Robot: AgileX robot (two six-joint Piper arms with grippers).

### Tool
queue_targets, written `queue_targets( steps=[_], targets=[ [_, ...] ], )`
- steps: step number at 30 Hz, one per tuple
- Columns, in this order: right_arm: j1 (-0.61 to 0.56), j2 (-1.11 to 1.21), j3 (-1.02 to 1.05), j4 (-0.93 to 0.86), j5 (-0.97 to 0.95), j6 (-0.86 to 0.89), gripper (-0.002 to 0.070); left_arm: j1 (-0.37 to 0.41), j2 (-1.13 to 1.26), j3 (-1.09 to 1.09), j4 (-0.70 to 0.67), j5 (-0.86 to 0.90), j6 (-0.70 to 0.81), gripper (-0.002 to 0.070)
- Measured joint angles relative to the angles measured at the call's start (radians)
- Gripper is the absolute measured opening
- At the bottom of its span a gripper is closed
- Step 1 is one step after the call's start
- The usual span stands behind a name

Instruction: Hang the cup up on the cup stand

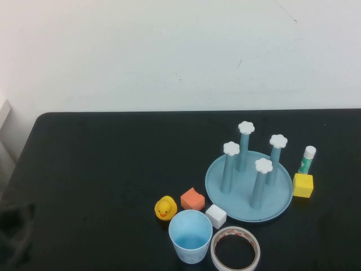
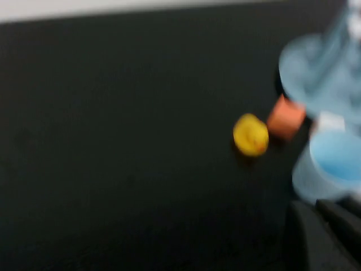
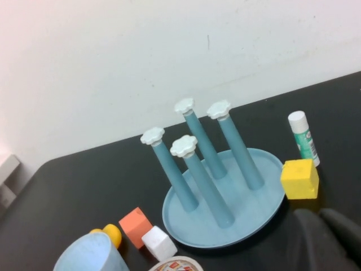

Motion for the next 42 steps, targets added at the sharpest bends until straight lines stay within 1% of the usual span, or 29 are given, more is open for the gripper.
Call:
queue_targets(
  steps=[2, 5, 10, 13, 16, 18, 22, 26, 29, 30, 31, 33, 34, 36, 39, 41, 42],
  targets=[
    [0.000, 0.000, 0.000, 0.000, 0.000, -0.007, -0.0001, 0.000, 0.127, -0.092, 0.011, 0.072, 0.073, -0.0001],
    [0.000, 0.000, 0.000, 0.000, 0.000, -0.014, -0.0001, 0.000, 0.297, -0.203, 0.054, 0.128, 0.132, -0.0001],
    [0.000, 0.000, 0.000, 0.000, 0.000, -0.019, -0.0001, -0.002, 0.507, -0.353, 0.164, 0.164, 0.114, -0.0001],
    [0.000, 0.000, 0.000, 0.000, 0.000, -0.023, -0.0001, -0.040, 0.593, -0.411, 0.208, 0.181, 0.096, -0.0001],
    [0.000, 0.000, 0.000, 0.000, 0.000, -0.031, -0.0001, -0.132, 0.662, -0.448, 0.253, 0.190, 0.085, -0.0001],
    [0.000, 0.000, 0.000, 0.000, 0.000, -0.036, -0.0001, -0.220, 0.700, -0.467, 0.291, 0.190, 0.062, -0.0001],
    [0.000, 0.000, 0.000, 0.000, 0.000, -0.041, -0.0001, -0.396, 0.786, -0.514, 0.374, 0.190, -0.039, -0.0001],
    [0.000, 0.000, 0.000, 0.000, 0.000, -0.041, -0.0001, -0.551, 0.874, -0.567, 0.403, 0.188, -0.093, -0.0001],
    [0.000, 0.000, 0.000, 0.000, 0.002, -0.041, -0.0001, -0.648, 0.939, -0.604, 0.455, 0.170, -0.125, 0.0000],
    [0.000, 0.000, 0.000, 0.000, 0.002, -0.041, -0.0001, -0.667, 0.959, -0.614, 0.472, 0.167, -0.143, 0.0007],
    [0.000, 0.000, 0.000, 0.000, 0.002, -0.041, -0.0001, -0.685, 0.984, -0.624, 0.496, 0.167, -0.167, 0.0025],
    [0.000, 0.000, 0.000, 0.000, 0.002, -0.041, -0.0001, -0.700, 1.037, -0.641, 0.521, 0.165, -0.213, 0.0090],
    [0.000, 0.000, 0.000, 0.000, 0.002, -0.041, -0.0001, -0.702, 1.064, -0.650, 0.523, 0.168, -0.240, 0.0149],
    [0.000, 0.000, 0.000, 0.001, 0.002, -0.041, -0.0001, -0.704, 1.115, -0.670, 0.521, 0.170, -0.306, 0.0297],
    [0.000, 0.000, 0.000, 0.003, 0.002, -0.041, -0.0001, -0.704, 1.178, -0.700, 0.517, 0.170, -0.396, 0.0492],
    [0.000, 0.000, 0.000, 0.003, 0.002, -0.041, -0.0001, -0.704, 1.209, -0.722, 0.515, 0.170, -0.448, 0.0565],
    [0.000, 0.000, 0.000, 0.005, 0.002, -0.041, -0.0001, -0.704, 1.224, -0.732, 0.515, 0.170, -0.468, 0.0585]
  ],
)
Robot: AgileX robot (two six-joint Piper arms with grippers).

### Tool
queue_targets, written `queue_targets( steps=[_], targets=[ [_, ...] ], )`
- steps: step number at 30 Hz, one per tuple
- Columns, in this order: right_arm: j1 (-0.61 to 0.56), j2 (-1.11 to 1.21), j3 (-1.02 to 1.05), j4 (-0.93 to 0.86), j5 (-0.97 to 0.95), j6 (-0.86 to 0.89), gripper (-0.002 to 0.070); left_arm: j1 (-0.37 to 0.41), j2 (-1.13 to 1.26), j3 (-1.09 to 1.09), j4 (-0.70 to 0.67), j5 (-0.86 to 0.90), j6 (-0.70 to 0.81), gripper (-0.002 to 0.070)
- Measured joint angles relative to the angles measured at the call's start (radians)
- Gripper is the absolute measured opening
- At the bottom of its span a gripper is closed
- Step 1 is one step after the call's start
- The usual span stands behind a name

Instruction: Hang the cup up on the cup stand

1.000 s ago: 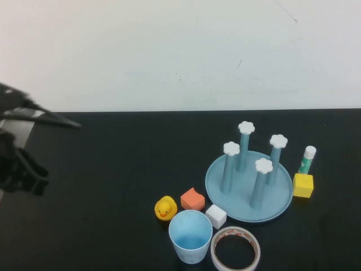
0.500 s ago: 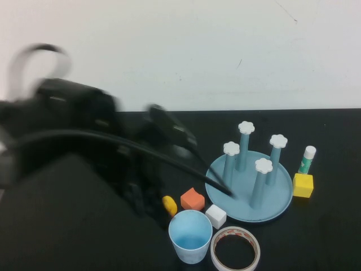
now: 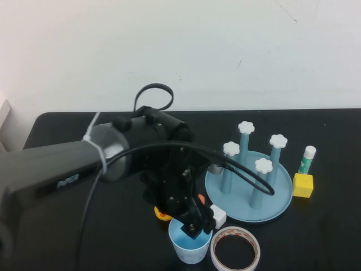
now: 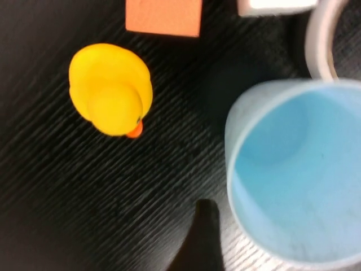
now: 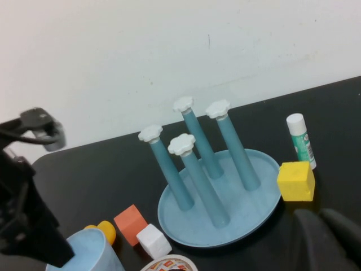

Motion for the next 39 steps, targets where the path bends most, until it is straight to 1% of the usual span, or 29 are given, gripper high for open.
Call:
queue_targets(
  steps=[2, 7, 13, 17, 22, 25, 28, 29, 32, 33, 35, 39],
  targets=[
    [0.000, 0.000, 0.000, 0.000, 0.000, 0.000, -0.0001, 0.000, 0.021, -0.014, 0.000, 0.000, -0.033, 0.0600],
    [0.000, 0.000, 0.000, 0.004, 0.002, 0.000, -0.0001, 0.000, 0.061, -0.022, -0.002, -0.006, -0.072, 0.0586],
    [0.000, 0.000, 0.000, 0.006, 0.014, 0.000, -0.0001, 0.011, 0.111, -0.022, -0.018, -0.031, -0.101, 0.0543],
    [0.000, 0.000, 0.000, 0.013, 0.016, 0.000, -0.0001, 0.048, 0.129, -0.022, -0.054, -0.067, -0.116, 0.0515],
    [0.000, 0.000, 0.000, 0.015, 0.016, 0.000, -0.0001, 0.084, 0.156, -0.022, -0.076, -0.097, -0.109, 0.0452],
    [0.000, 0.000, 0.000, 0.015, 0.018, 0.000, -0.0001, 0.090, 0.184, -0.022, -0.079, -0.110, -0.077, 0.0393],
    [0.000, 0.000, 0.000, 0.015, 0.018, 0.000, -0.0001, 0.090, 0.209, -0.022, -0.085, -0.111, -0.041, 0.0307],
    [0.000, 0.000, 0.000, 0.015, 0.018, -0.001, -0.0001, 0.090, 0.214, -0.022, -0.092, -0.111, -0.028, 0.0265],
    [0.000, 0.000, 0.000, 0.015, 0.018, -0.002, -0.0001, 0.090, 0.219, -0.022, -0.101, -0.112, 0.001, 0.0111],
    [0.000, 0.000, 0.000, 0.015, 0.018, -0.002, -0.0001, 0.090, 0.219, -0.022, -0.101, -0.113, 0.012, 0.0071],
    [0.000, 0.000, 0.000, 0.015, 0.018, -0.002, -0.0001, 0.090, 0.219, -0.022, -0.102, -0.115, 0.026, 0.0037],
    [0.000, 0.000, 0.000, 0.015, 0.018, -0.009, -0.0001, 0.090, 0.192, -0.022, -0.102, -0.115, 0.043, 0.0024]
  ],
)
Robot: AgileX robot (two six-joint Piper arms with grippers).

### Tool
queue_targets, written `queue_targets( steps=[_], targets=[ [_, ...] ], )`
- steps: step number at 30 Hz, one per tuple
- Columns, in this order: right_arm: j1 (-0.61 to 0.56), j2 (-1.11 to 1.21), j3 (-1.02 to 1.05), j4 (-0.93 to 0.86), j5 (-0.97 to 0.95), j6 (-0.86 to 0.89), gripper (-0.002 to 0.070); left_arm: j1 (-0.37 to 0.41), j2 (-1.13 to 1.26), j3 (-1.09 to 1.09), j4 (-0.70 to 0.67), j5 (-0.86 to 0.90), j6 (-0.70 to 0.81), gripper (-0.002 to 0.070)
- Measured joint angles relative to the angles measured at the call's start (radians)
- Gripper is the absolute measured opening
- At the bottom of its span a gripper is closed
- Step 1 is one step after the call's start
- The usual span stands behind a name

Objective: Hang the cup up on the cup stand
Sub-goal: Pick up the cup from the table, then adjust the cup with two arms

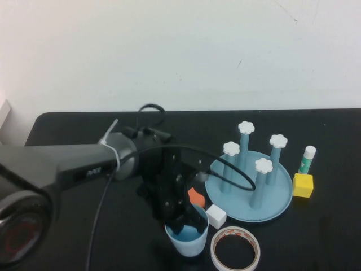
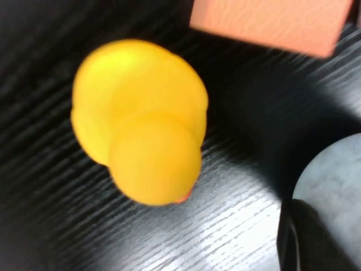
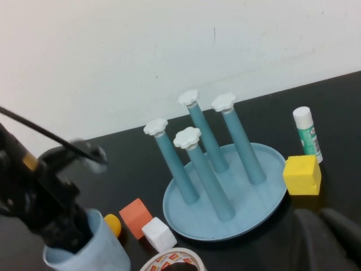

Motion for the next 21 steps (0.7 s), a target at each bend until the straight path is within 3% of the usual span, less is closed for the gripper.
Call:
queue_targets(
  steps=[6, 10, 16, 21],
  targets=[
    [0.000, 0.000, 0.000, 0.000, -0.002, -0.010, -0.0001, 0.000, -0.191, 0.008, 0.040, -0.009, 0.038, 0.0022],
    [0.000, 0.000, 0.000, 0.000, -0.006, -0.020, -0.0001, 0.000, -0.364, 0.087, 0.044, -0.121, 0.052, 0.0021],
    [0.000, 0.000, 0.000, 0.002, -0.015, -0.025, -0.0001, -0.010, -0.615, 0.335, 0.024, -0.375, 0.056, 0.0021],
    [0.000, 0.000, 0.000, 0.002, -0.015, -0.032, -0.0001, -0.093, -0.803, 0.662, 0.023, -0.787, 0.063, 0.0021]
  ],
)
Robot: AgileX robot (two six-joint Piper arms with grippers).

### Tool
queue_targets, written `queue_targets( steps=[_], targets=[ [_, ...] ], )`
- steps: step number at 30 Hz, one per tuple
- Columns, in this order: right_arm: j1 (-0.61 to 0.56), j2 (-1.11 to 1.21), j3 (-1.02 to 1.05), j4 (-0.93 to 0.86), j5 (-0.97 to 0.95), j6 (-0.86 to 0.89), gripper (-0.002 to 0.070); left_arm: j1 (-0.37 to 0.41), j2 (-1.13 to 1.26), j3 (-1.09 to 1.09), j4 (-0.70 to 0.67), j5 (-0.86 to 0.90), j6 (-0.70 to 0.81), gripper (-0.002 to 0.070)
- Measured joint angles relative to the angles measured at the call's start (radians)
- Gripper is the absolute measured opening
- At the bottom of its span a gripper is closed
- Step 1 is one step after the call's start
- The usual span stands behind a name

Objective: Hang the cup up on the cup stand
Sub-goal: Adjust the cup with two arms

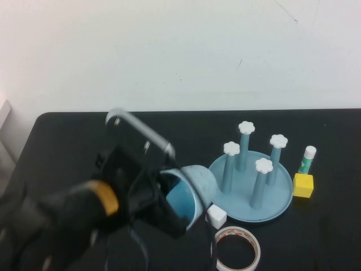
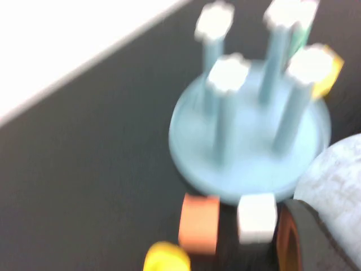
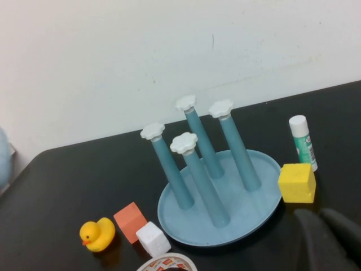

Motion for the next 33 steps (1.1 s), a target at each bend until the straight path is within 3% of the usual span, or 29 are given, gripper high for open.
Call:
queue_targets(
  steps=[5, 10, 15, 20, 21, 23, 30, 33],
  targets=[
    [0.000, 0.000, 0.000, 0.006, 0.004, 0.000, -0.0001, -0.055, -0.087, 0.193, -0.003, -0.415, 0.087, 0.0021],
    [0.000, 0.000, 0.000, 0.095, 0.038, -0.035, -0.0001, -0.055, -0.084, 0.259, -0.126, -0.779, 0.231, 0.0020],
    [0.000, 0.035, -0.011, 0.315, 0.067, -0.245, -0.0001, -0.055, -0.035, 0.259, -0.218, -1.051, 0.264, 0.0020],
    [0.000, 0.248, -0.117, 0.645, 0.156, -0.541, 0.0022, -0.055, 0.037, 0.259, -0.234, -1.132, 0.270, 0.0020],
    [0.000, 0.382, -0.161, 0.786, 0.232, -0.650, 0.0076, -0.055, 0.065, 0.259, -0.234, -1.132, 0.252, 0.0020],
    [0.000, 0.515, -0.210, 0.852, 0.321, -0.710, 0.0155, -0.055, 0.084, 0.259, -0.234, -1.132, 0.228, 0.0020],
    [0.000, 1.041, -0.460, 0.893, 0.673, -0.650, 0.0580, -0.056, 0.090, 0.259, -0.228, -1.135, 0.192, 0.0020],
    [0.030, 1.273, -0.592, 0.893, 0.815, -0.575, 0.0657, -0.056, 0.090, 0.259, -0.226, -1.135, 0.192, 0.0020]
  ],
)
